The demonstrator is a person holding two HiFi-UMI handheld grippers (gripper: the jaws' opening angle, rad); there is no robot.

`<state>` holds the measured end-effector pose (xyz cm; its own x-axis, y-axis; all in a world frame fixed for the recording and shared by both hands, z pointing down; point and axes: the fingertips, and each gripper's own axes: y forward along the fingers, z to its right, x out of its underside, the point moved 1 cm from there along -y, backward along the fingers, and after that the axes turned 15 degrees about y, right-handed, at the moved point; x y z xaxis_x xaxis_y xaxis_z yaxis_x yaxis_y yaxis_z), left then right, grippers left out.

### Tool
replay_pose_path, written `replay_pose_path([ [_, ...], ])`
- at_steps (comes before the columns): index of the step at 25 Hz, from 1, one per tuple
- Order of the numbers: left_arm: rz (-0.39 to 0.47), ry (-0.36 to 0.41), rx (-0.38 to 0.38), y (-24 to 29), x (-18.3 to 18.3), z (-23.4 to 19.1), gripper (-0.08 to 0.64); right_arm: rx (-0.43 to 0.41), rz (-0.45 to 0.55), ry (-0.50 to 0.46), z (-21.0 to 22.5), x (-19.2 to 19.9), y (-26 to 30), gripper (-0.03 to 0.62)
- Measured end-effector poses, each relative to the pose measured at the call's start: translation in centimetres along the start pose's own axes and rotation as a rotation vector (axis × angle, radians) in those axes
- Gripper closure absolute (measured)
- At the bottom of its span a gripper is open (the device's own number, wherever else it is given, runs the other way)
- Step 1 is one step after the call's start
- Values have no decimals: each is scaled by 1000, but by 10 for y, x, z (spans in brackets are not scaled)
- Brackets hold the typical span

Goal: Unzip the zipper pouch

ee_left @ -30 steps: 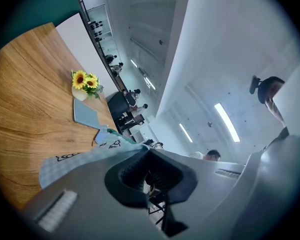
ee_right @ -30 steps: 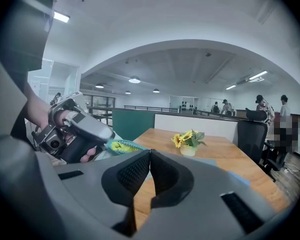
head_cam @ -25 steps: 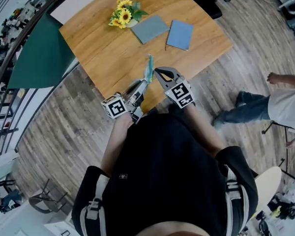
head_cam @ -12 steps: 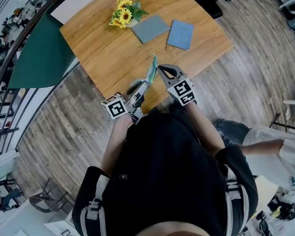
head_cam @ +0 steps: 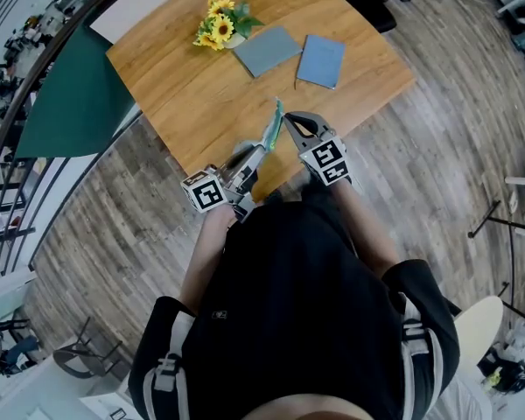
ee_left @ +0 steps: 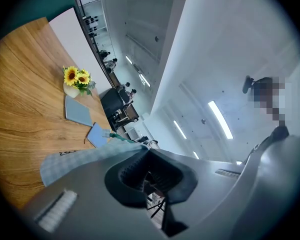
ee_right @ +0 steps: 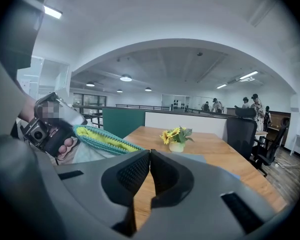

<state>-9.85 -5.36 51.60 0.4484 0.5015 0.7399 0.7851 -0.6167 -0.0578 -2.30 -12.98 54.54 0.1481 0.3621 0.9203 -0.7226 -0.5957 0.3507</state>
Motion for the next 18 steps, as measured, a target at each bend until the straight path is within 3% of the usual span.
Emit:
replay_pose_path([
  [18,-5,11,54,-1,2,18,560,85,11,33,37,0,-16,586],
])
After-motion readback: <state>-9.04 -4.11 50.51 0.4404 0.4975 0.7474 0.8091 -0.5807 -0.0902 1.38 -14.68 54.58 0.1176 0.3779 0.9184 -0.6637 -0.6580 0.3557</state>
